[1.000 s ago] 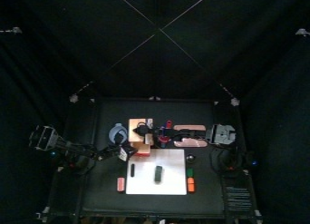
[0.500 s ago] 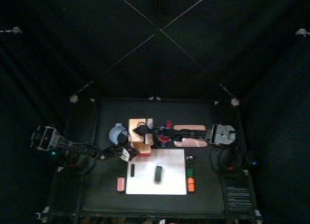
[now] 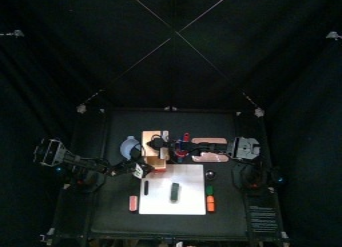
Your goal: Grab sushi roll
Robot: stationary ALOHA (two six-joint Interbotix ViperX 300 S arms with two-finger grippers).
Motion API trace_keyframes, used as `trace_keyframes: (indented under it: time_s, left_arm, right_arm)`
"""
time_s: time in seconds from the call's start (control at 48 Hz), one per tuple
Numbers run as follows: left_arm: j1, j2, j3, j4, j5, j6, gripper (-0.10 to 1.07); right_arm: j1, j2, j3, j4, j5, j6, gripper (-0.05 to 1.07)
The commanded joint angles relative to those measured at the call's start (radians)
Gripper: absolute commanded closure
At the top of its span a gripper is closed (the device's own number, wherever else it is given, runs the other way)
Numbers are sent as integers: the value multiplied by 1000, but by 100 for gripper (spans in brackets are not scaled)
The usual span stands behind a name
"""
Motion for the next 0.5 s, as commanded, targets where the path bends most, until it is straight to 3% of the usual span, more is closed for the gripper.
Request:
trace_keyframes:
  time_s: [0.0,0.25,0.479]
  left_arm:
    - [-5,-3,-20,5,0,2,29]
    - [-2,-28,-29,67,-71,5,29]
    - [5,-104,-20,141,-103,8,29]
  right_arm:
    - [-20,18,9,0,32,3,99]
    - [-18,14,6,3,32,3,99]
    - [5,-26,6,3,32,5,99]
